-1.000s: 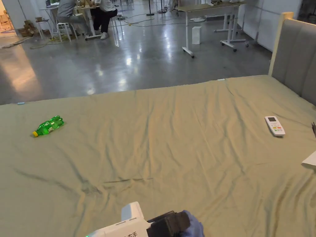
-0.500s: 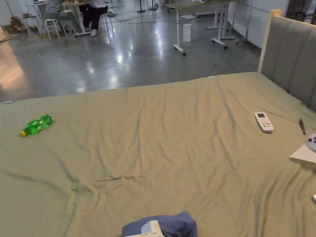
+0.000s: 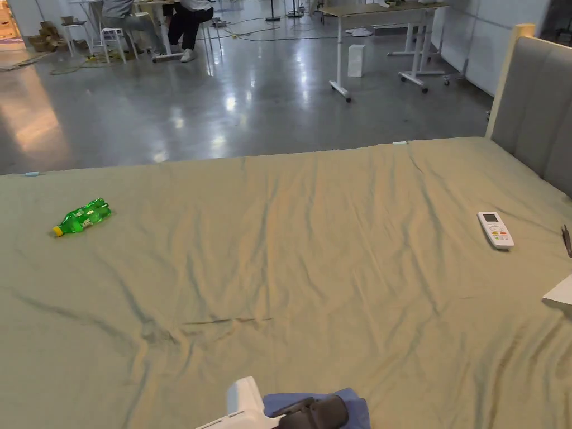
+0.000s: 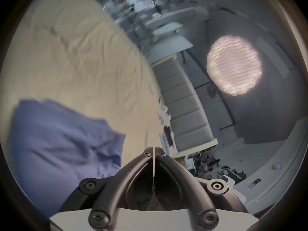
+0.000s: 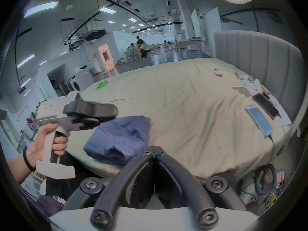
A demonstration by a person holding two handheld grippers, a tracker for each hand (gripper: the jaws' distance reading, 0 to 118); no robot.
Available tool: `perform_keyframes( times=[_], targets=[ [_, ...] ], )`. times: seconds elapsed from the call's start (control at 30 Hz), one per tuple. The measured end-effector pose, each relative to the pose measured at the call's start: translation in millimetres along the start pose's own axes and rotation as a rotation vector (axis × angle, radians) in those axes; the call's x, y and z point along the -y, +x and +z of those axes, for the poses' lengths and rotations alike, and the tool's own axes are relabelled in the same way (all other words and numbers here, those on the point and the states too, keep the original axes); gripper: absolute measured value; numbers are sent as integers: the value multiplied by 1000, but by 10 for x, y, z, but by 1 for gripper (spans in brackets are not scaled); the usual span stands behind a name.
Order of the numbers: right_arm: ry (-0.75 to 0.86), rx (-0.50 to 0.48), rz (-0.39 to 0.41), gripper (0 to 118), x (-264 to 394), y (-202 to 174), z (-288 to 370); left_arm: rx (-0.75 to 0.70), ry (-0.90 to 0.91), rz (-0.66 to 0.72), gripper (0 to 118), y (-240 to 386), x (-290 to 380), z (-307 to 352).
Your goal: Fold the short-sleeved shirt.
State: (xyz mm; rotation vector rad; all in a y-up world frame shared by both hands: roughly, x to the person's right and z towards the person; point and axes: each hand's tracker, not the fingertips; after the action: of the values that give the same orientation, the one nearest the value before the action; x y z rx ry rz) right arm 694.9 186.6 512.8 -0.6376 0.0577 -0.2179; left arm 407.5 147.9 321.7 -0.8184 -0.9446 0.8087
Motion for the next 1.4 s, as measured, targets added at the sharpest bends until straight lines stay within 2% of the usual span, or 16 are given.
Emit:
perform_keyframes(
  times=[0.2,0.3,0.4,0.43,0.47,0.5,0.53,0.6,0.73,0.87,0.93,1.03,1.07,1.13,1.3,1.4],
  targets=[
    [-131,-120,61,0,-357,-418,-834,-85,79,8,4,-214,-132,766],
    [-253,-97,110,0,-374,-456,-1290,-157,81,9,19,-312,-127,960],
    [-550,20,174,0,-143,-300,-1818,-157,82,80,81,-567,-139,1104],
    [-490,-37,158,0,-68,-224,-1862,-151,72,96,95,-617,-142,1124],
    [-406,-64,80,0,-121,-165,-1792,-148,60,104,100,-671,-146,1125],
    [-443,-61,12,0,-148,-133,-1762,-142,47,112,100,-722,-151,1104],
    [-443,-59,-25,0,-162,-118,-1720,-127,38,125,113,-793,-150,1099],
    [-445,-63,25,0,-148,-129,-1762,-96,6,176,113,-946,-160,1053],
    [-456,-61,21,0,-175,-138,-1737,-127,-108,176,113,-1158,-163,765],
    [-438,-78,-19,0,-144,-81,-1703,-118,-156,243,112,-1326,-140,395],
    [-429,-87,-51,0,-137,-68,-1673,-27,-132,251,110,-1418,-165,296],
    [-427,-90,-60,0,-136,-55,-1674,-45,-136,292,91,-1257,-119,121],
    [-426,-89,-60,0,-137,-49,-1679,-60,-146,298,76,-1274,-119,101],
    [-422,-87,-63,0,-159,-53,-1626,-118,-189,295,29,-1314,-124,95],
    [-402,-95,-89,0,-203,-51,-1473,-146,-181,330,28,-1111,-65,115],
    [-369,-91,-41,0,-217,-84,-1336,-140,-180,267,28,-960,-92,137]
  ],
)
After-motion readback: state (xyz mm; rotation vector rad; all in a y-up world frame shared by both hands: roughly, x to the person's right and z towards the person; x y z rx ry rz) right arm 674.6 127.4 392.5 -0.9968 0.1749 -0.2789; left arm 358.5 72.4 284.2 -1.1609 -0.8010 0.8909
